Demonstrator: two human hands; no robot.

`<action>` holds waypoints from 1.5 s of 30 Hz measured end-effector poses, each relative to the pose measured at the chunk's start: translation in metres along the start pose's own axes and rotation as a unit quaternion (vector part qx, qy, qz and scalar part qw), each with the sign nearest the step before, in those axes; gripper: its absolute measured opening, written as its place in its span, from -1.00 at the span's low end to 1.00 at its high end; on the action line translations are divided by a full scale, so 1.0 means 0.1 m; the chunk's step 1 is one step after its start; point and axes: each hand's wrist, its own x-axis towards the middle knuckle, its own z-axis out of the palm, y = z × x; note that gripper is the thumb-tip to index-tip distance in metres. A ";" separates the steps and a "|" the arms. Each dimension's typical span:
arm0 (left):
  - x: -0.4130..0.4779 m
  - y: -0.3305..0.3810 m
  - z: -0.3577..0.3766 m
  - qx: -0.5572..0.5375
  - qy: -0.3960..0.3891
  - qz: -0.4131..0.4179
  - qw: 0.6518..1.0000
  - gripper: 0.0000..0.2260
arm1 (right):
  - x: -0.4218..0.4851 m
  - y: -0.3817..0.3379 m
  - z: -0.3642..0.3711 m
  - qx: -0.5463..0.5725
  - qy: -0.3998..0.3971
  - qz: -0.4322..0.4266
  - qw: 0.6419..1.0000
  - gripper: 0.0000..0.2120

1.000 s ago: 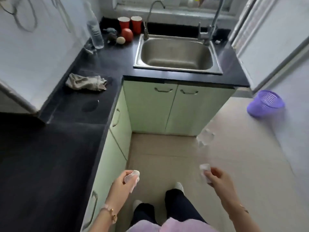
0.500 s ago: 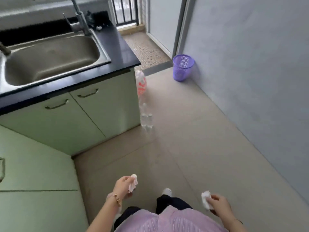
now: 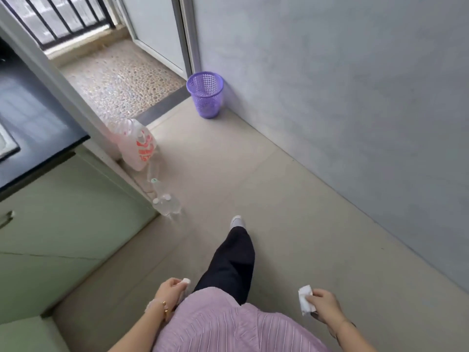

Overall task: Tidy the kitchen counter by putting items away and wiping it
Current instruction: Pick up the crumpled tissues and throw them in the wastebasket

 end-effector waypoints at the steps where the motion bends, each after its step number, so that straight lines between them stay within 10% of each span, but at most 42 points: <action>1: 0.11 0.11 -0.02 -0.005 -0.001 -0.015 1.000 -0.75 | 0.06 -0.28 0.01 -0.002 -0.007 -0.010 1.000 -0.92; 11: 0.72 2.06 -0.17 0.022 -0.019 -0.048 0.998 -0.87 | 0.42 -3.71 -0.13 -0.028 -0.028 -0.191 0.981 -0.89; 28: 2.04 6.15 -0.23 -0.129 -0.015 0.025 0.991 -0.80 | 2.08 -6.58 -0.24 -0.137 0.004 -0.107 0.985 -0.83; 45: 3.70 7.44 -1.67 -0.179 0.038 -0.145 0.972 -0.76 | 2.61 -10.53 1.74 -0.167 -0.130 -0.200 0.957 -0.89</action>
